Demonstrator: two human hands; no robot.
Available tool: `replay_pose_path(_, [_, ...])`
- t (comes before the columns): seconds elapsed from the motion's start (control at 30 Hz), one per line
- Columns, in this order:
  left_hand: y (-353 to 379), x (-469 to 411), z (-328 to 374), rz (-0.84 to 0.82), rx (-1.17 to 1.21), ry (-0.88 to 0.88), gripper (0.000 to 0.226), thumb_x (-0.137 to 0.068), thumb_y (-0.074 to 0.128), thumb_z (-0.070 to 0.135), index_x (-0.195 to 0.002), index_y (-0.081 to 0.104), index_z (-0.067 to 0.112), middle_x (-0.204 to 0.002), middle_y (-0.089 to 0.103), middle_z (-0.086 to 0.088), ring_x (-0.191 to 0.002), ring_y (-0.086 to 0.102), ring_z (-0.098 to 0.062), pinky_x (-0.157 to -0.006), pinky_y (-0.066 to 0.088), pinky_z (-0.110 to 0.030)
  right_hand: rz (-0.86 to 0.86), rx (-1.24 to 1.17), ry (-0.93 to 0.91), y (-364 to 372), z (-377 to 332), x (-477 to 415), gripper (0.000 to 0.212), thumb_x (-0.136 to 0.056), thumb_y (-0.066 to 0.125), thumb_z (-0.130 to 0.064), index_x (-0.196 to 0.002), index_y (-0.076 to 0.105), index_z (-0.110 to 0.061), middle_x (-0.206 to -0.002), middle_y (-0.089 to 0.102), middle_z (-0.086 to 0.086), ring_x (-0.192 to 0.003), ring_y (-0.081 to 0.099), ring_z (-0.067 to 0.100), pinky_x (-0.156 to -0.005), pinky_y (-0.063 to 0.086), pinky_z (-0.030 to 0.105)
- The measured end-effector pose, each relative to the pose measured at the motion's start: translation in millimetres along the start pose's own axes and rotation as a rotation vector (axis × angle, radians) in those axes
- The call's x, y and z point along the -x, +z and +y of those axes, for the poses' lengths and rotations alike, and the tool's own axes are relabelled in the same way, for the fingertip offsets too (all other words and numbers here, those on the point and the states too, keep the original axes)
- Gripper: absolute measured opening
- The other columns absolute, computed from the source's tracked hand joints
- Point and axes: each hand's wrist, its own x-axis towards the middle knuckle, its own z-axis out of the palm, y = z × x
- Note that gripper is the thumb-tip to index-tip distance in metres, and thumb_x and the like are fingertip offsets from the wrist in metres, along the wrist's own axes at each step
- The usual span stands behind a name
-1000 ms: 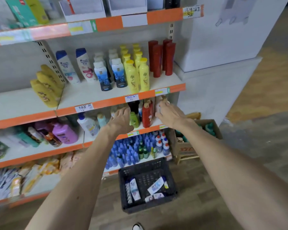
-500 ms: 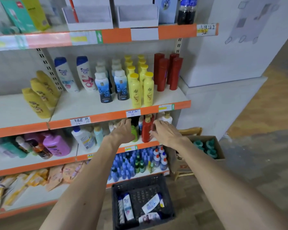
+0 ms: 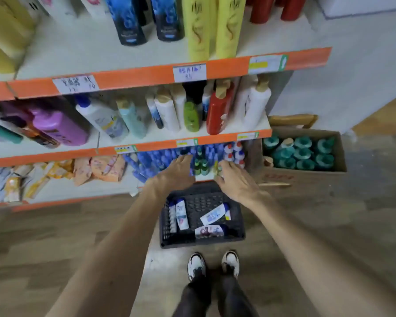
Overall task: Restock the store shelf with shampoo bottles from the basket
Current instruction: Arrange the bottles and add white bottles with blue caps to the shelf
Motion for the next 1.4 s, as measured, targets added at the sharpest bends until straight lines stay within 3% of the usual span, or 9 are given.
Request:
replay_pose_path(0.23, [233,-94,-105,-0.180,0.102,-0.137,0.067,-0.093,0.053,0.025,-0.150,0.020,0.013,-0.152,0.026,-0.009,-0.140,0.029,-0.028,-0.112,0.029,-0.040,-0.243,-0.030,0.110,221,96,-42,0.038,-0.100,0.049,-0.029,-0.133,0.045,-0.012,-0.129,0.056,0.013,-0.120,0.052,0.032,-0.093,0.043,0.039])
replay_pose_path(0.47, [429,-185,-207,-0.187,0.138,-0.203,0.058,-0.094,0.052,0.023,-0.146,0.028,0.011,-0.147,0.035,-0.010,-0.135,0.038,-0.029,-0.109,0.032,-0.039,-0.356,0.021,0.154,428,190,-112,0.044,-0.096,0.053,-0.016,-0.139,0.041,-0.013,-0.131,0.053,0.014,-0.121,0.051,0.033,-0.096,0.047,0.043])
replay_pose_path(0.6, [514,-252,-243,-0.243,-0.024,-0.178,0.065,-0.097,0.049,0.033,-0.149,0.019,0.008,-0.154,0.025,-0.011,-0.140,0.032,-0.027,-0.110,0.033,-0.042,-0.414,0.091,0.128,526,238,-157,0.046,-0.095,0.051,-0.007,-0.140,0.040,-0.014,-0.135,0.052,0.012,-0.124,0.050,0.032,-0.098,0.046,0.043])
replay_pose_path(0.73, [568,-327,-269,-0.367,0.063,-0.144,0.071,-0.095,0.054,0.026,-0.153,0.014,0.013,-0.159,0.018,-0.008,-0.144,0.025,-0.024,-0.114,0.027,-0.036,-0.430,0.185,0.057,604,280,-207,0.053,-0.092,0.056,-0.005,-0.141,0.038,-0.015,-0.139,0.044,0.009,-0.128,0.043,0.028,-0.098,0.042,0.037])
replay_pose_path(0.93, [603,-403,-296,-0.459,0.022,-0.152,0.061,-0.092,0.058,0.027,-0.147,0.033,0.015,-0.152,0.033,-0.004,-0.138,0.036,-0.023,-0.109,0.035,-0.033,-0.374,0.452,-0.051,658,320,-265,0.061,-0.081,0.071,-0.017,-0.133,0.039,-0.020,-0.139,0.038,0.003,-0.131,0.033,0.024,-0.104,0.029,0.041])
replay_pose_path(1.03, [617,-414,-299,-0.539,-0.013,-0.117,0.038,-0.084,0.064,0.025,-0.117,0.060,0.006,-0.107,0.062,-0.008,-0.107,0.061,-0.028,-0.078,0.044,-0.030,-0.415,0.551,-0.048,659,319,-281,0.063,-0.081,0.072,-0.020,-0.135,0.039,-0.021,-0.140,0.040,0.002,-0.133,0.034,0.023,-0.107,0.026,0.043])
replay_pose_path(1.13, [622,-408,-303,-0.635,-0.012,-0.120,0.016,-0.078,0.070,0.028,-0.086,0.064,0.016,-0.081,0.063,-0.004,-0.075,0.058,-0.022,-0.066,0.044,-0.029,-0.475,0.582,-0.032,660,316,-280,0.073,-0.081,0.074,-0.017,-0.142,0.034,-0.019,-0.145,0.036,0.004,-0.136,0.030,0.024,-0.109,0.024,0.043])
replay_pose_path(1.27, [633,-399,-299,-0.757,-0.096,-0.116,0.034,-0.079,0.072,0.030,-0.103,0.065,0.007,-0.102,0.066,-0.009,-0.086,0.059,-0.023,-0.073,0.048,-0.033,-0.535,0.583,-0.037,666,315,-278,0.091,-0.075,0.081,-0.017,-0.147,0.026,-0.017,-0.147,0.037,0.004,-0.137,0.032,0.025,-0.109,0.026,0.044])
replay_pose_path(1.4, [640,-397,-287,-0.824,-0.179,-0.137,0.040,-0.078,0.074,0.036,-0.102,0.064,0.006,-0.080,0.057,-0.001,-0.066,0.051,-0.017,-0.058,0.041,-0.025,-0.597,0.621,-0.026,666,315,-283,0.092,-0.069,0.086,-0.028,-0.142,0.031,-0.016,-0.144,0.037,0.003,-0.136,0.032,0.025,-0.110,0.026,0.045])
